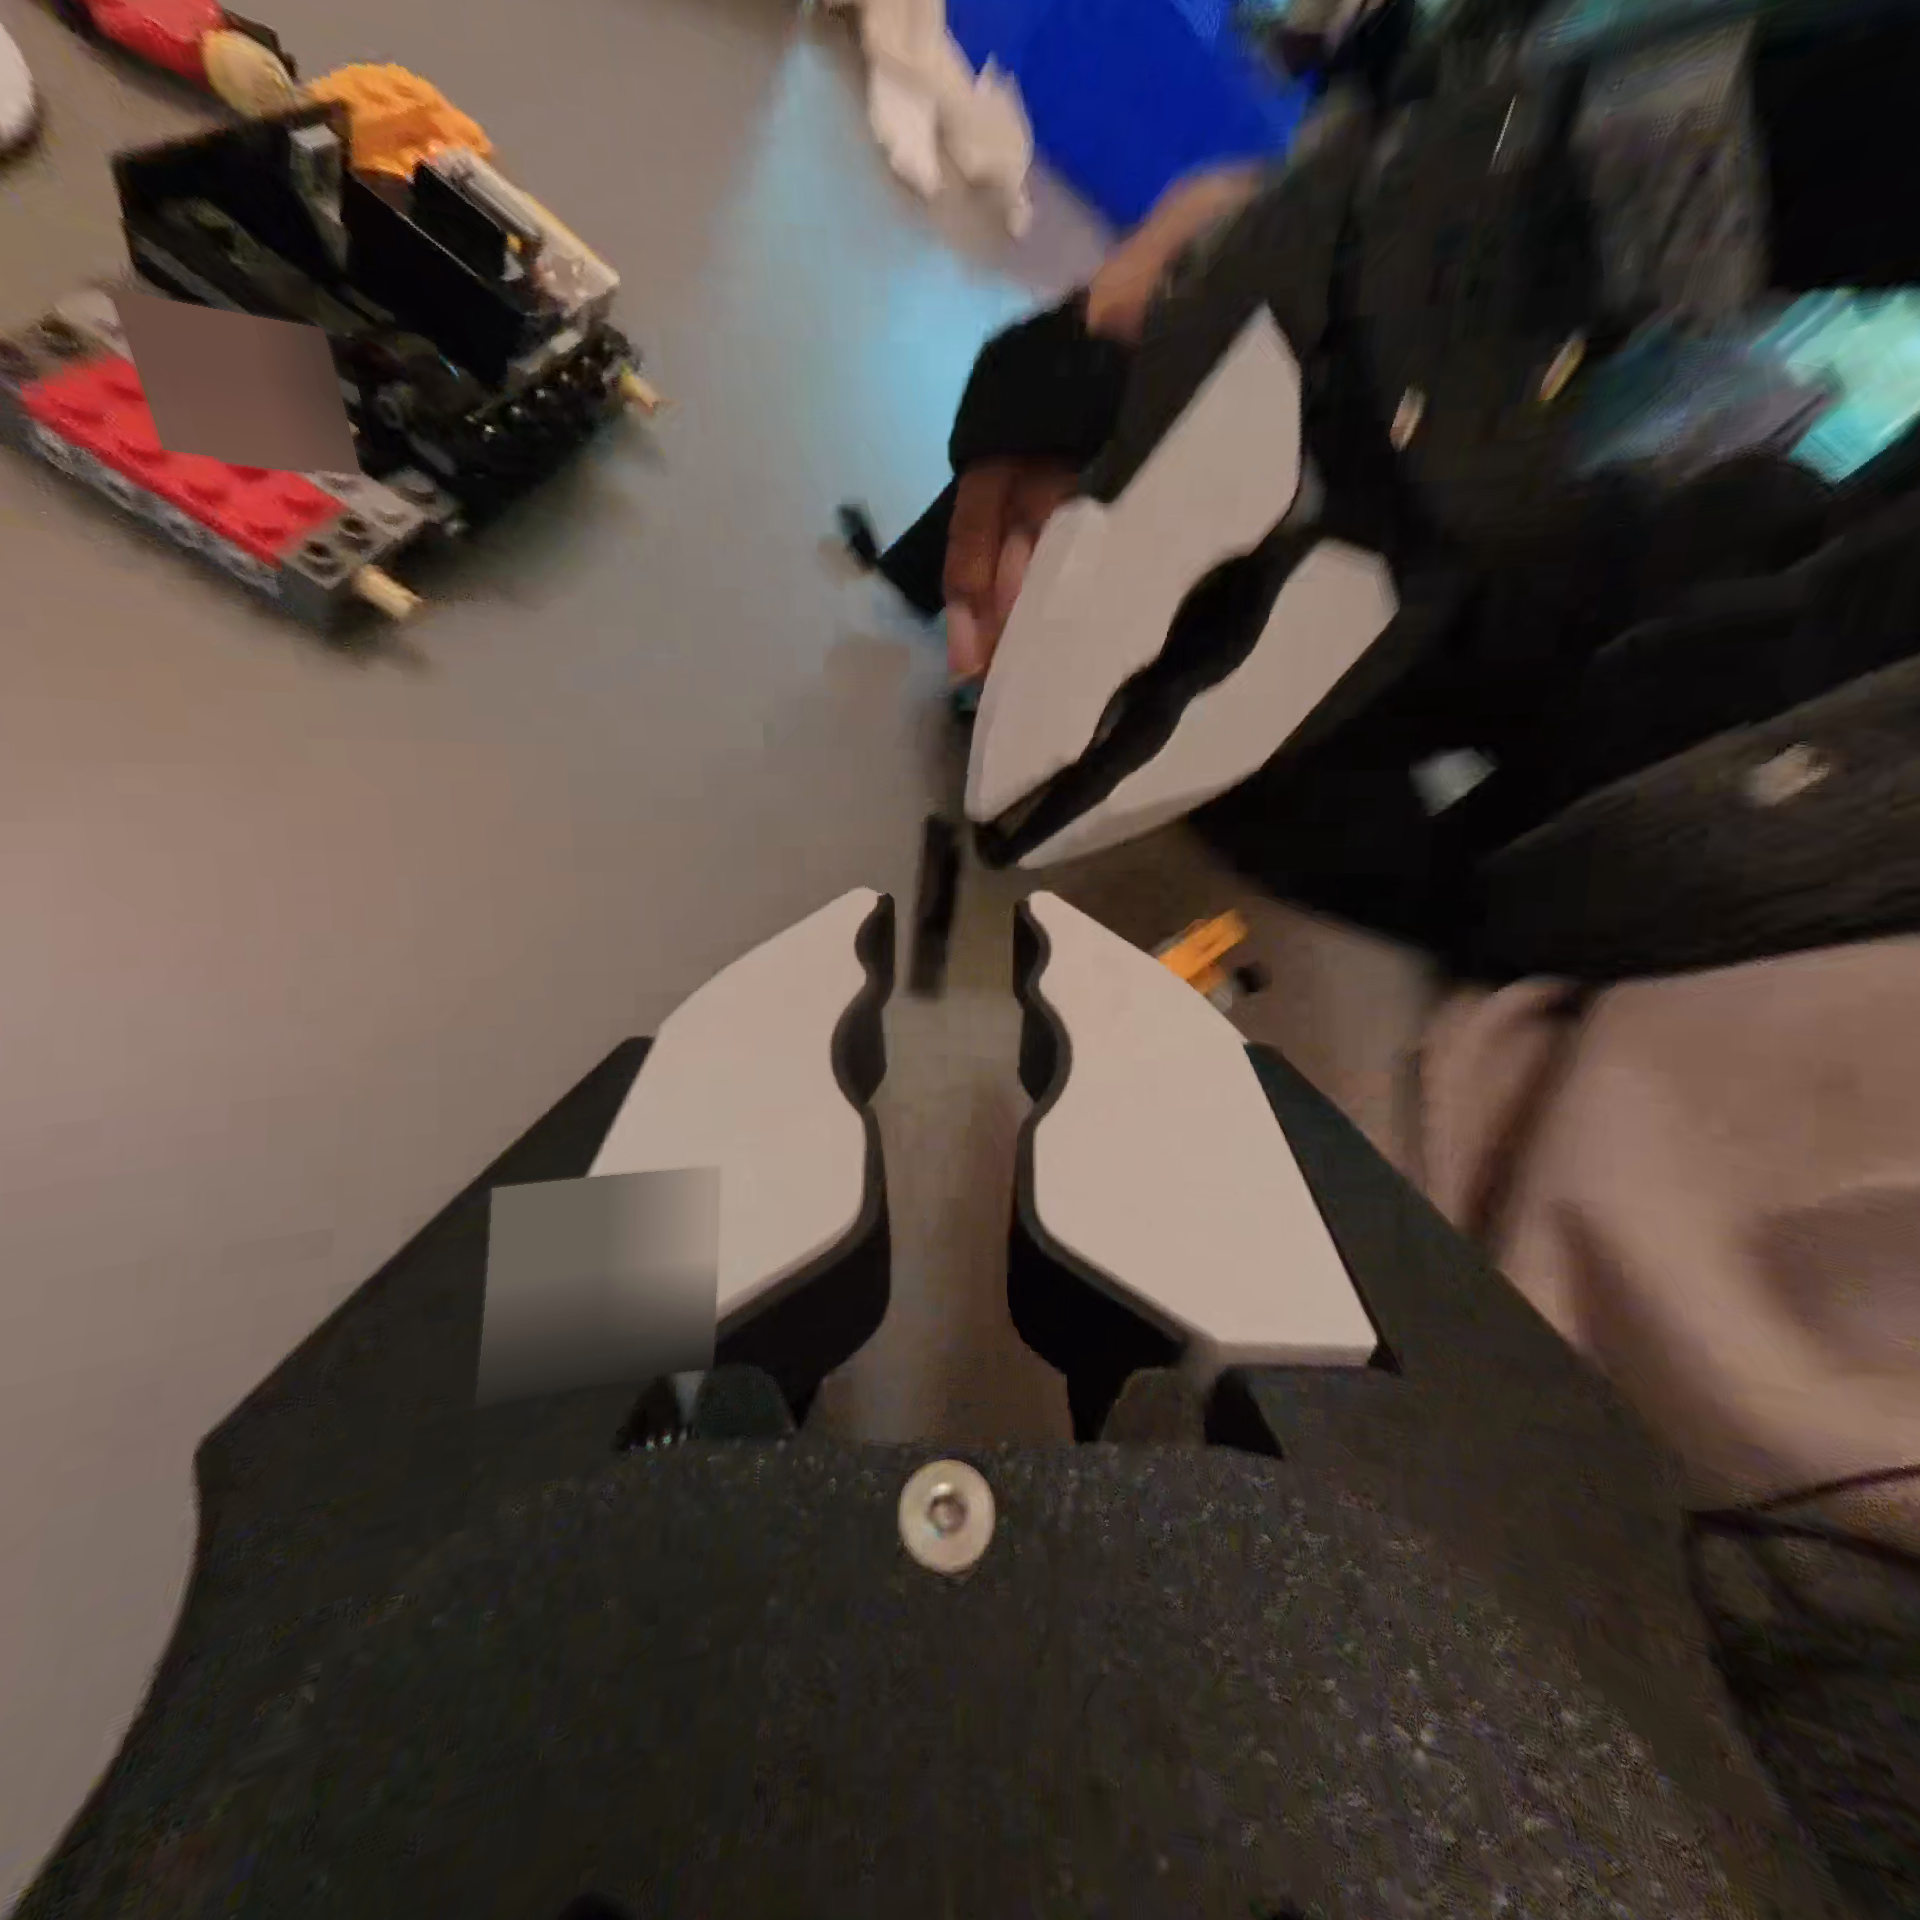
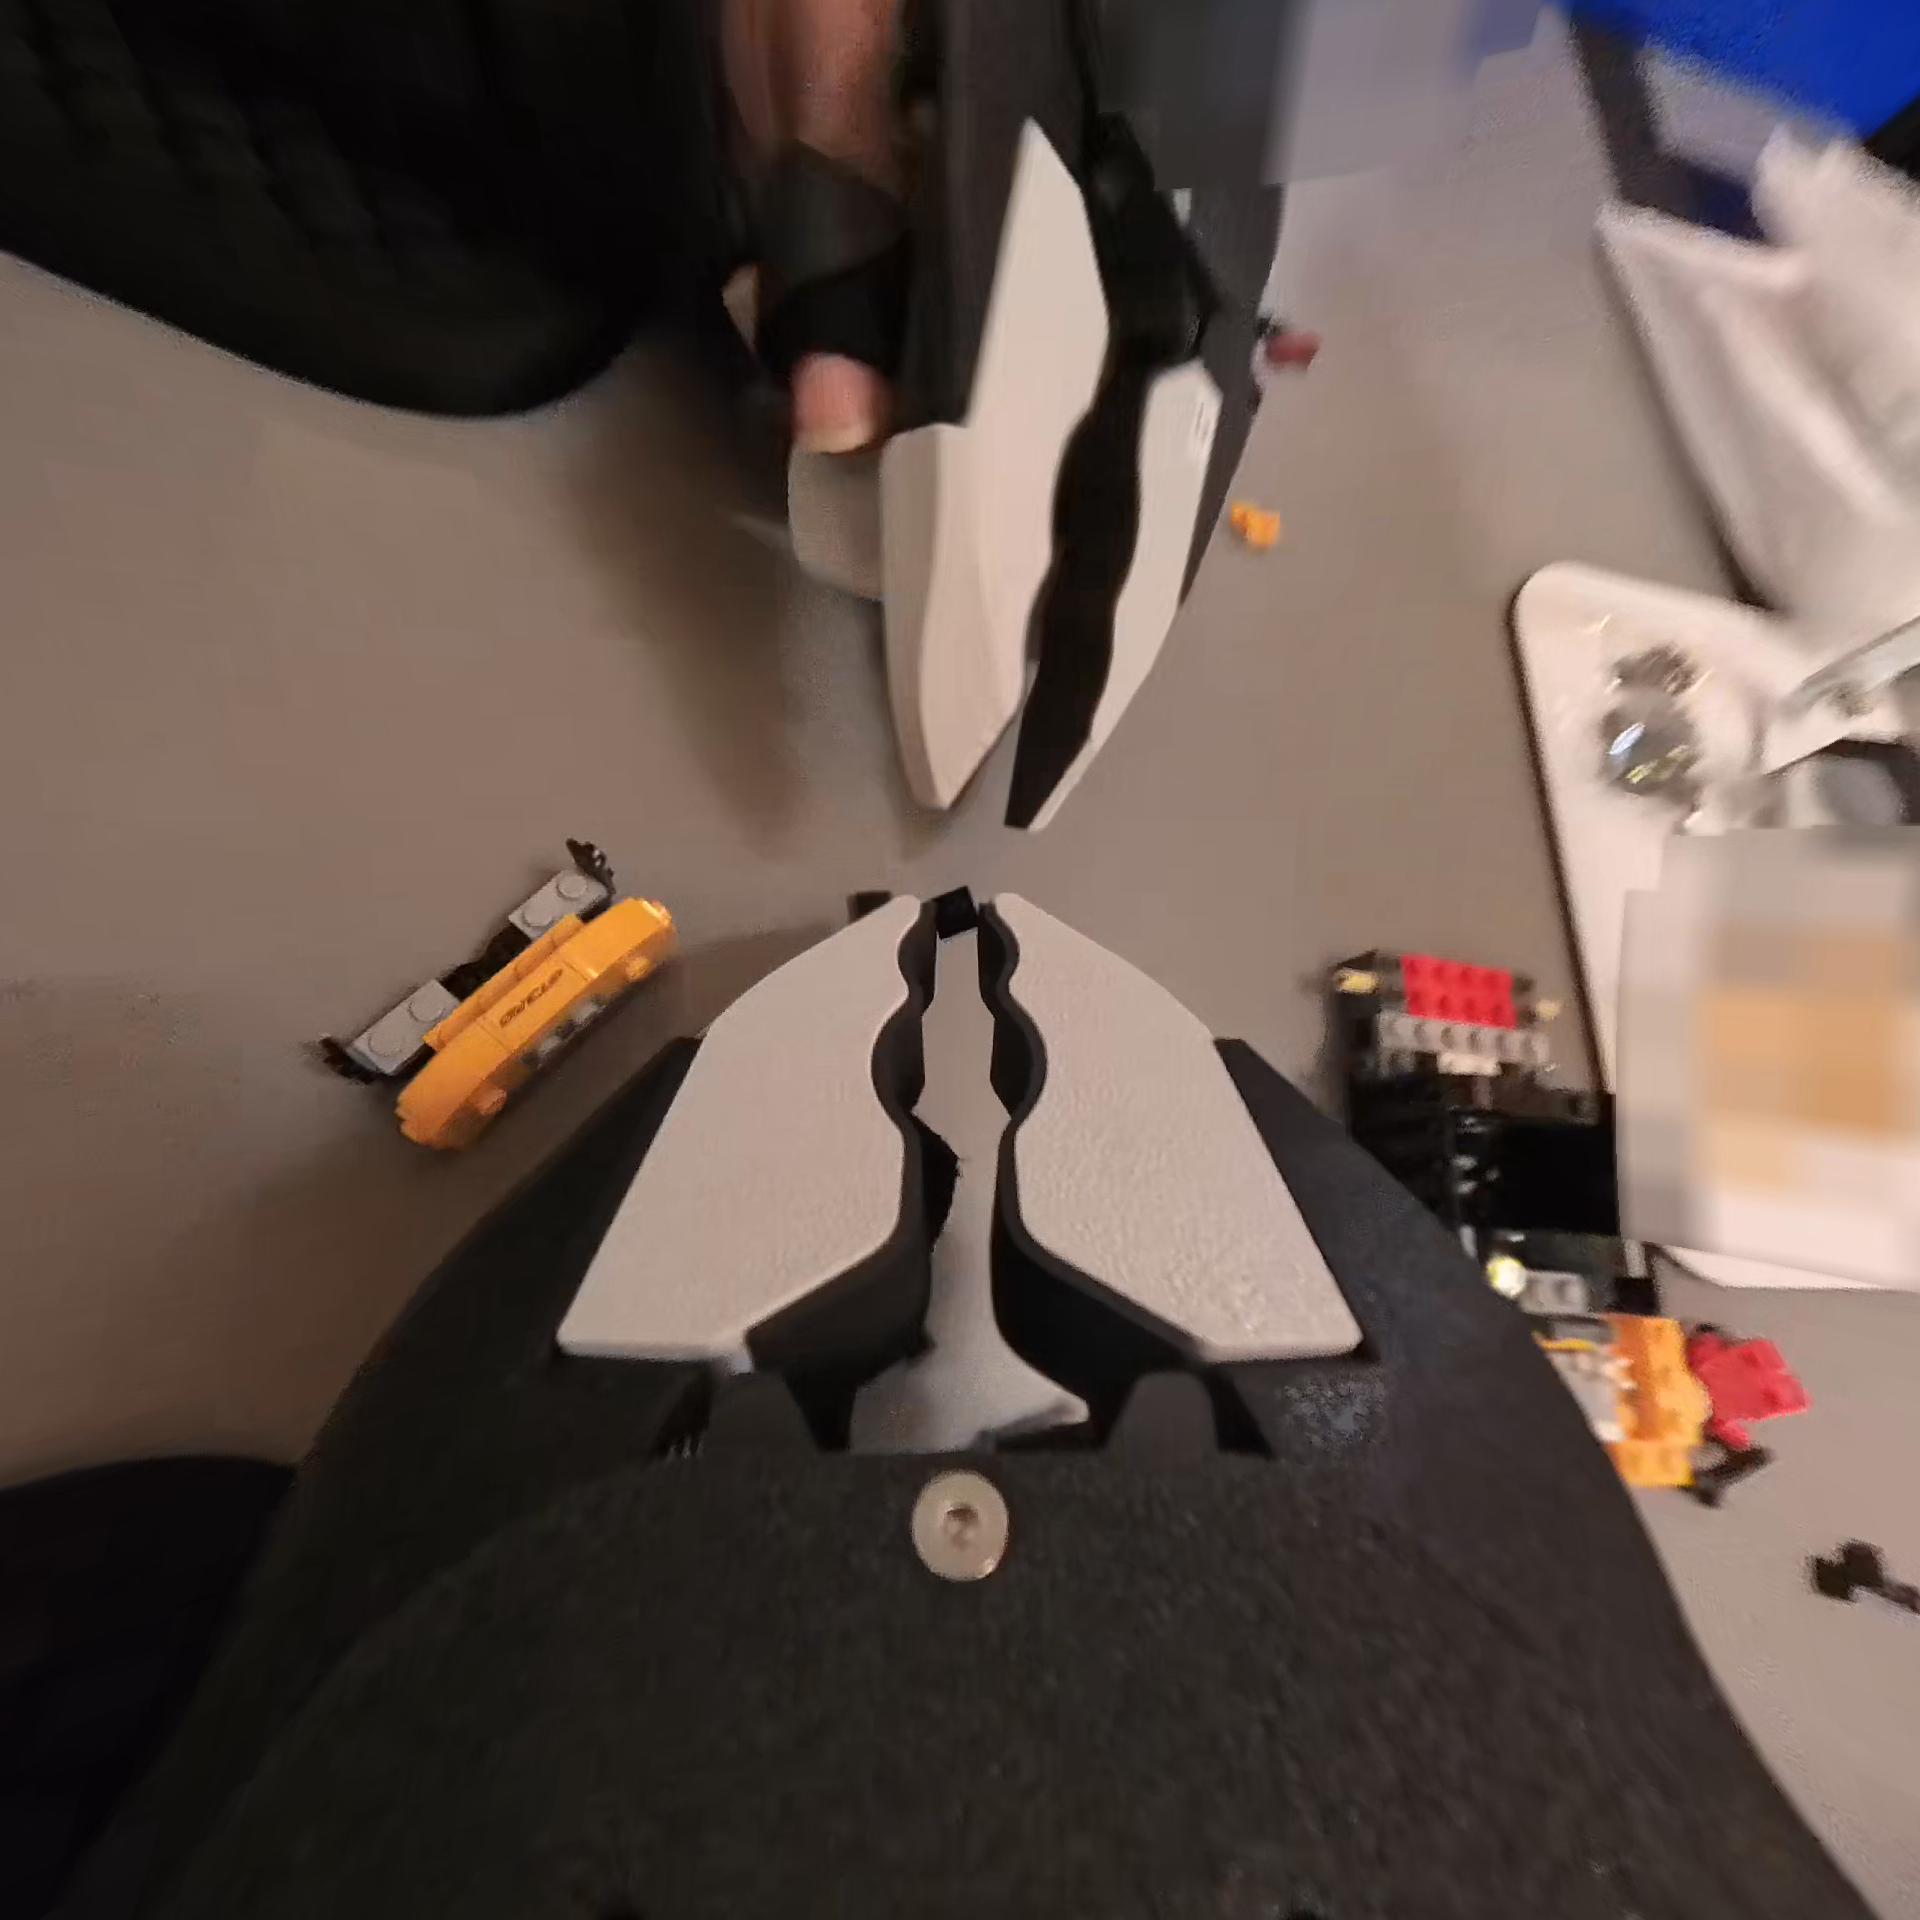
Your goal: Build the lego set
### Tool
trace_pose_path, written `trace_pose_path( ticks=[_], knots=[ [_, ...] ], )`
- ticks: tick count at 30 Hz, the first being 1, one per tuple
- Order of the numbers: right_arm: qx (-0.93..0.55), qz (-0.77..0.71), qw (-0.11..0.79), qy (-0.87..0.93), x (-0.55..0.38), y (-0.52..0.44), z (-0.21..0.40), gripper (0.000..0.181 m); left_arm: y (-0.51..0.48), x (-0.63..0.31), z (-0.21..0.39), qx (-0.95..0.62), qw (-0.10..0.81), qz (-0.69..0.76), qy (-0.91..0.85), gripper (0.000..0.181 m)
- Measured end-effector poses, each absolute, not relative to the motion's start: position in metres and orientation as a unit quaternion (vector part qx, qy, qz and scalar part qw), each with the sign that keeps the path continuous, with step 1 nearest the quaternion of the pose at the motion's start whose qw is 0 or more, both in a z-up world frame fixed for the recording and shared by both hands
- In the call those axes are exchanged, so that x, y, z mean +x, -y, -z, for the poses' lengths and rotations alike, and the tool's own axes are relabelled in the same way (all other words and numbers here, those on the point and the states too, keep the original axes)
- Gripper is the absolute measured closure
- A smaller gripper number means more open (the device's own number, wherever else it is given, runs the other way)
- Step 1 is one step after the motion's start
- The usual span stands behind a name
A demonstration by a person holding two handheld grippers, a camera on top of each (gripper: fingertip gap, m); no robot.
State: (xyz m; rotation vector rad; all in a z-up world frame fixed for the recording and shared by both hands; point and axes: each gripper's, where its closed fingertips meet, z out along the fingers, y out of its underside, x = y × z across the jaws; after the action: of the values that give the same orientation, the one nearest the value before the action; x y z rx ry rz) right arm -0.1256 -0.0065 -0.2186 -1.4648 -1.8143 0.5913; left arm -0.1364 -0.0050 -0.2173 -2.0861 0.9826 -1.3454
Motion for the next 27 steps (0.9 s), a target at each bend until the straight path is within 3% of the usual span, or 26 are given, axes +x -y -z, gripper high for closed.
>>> trace_pose_path(
  ticks=[4,11,15,27],
  knots=[
    [-0.61,-0.23,0.282,0.704,-0.124,0.011,0.236,0.175,0.016,-0.136,0.243,-0.747,0.271,0.333,-0.508,0.159],
    [-0.635,-0.225,0.227,0.704,-0.128,0.012,0.239,0.174,0.015,-0.132,0.252,-0.734,0.3,0.253,-0.554,0.166],
    [-0.645,-0.226,0.208,0.7,-0.129,0.013,0.242,0.174,0.016,-0.129,0.253,-0.727,0.306,0.244,-0.564,0.173],
    [-0.674,-0.21,0.185,0.684,-0.127,0.013,0.249,0.174,0.019,-0.127,0.253,-0.731,0.303,0.237,-0.564,0.174]
  ],
)
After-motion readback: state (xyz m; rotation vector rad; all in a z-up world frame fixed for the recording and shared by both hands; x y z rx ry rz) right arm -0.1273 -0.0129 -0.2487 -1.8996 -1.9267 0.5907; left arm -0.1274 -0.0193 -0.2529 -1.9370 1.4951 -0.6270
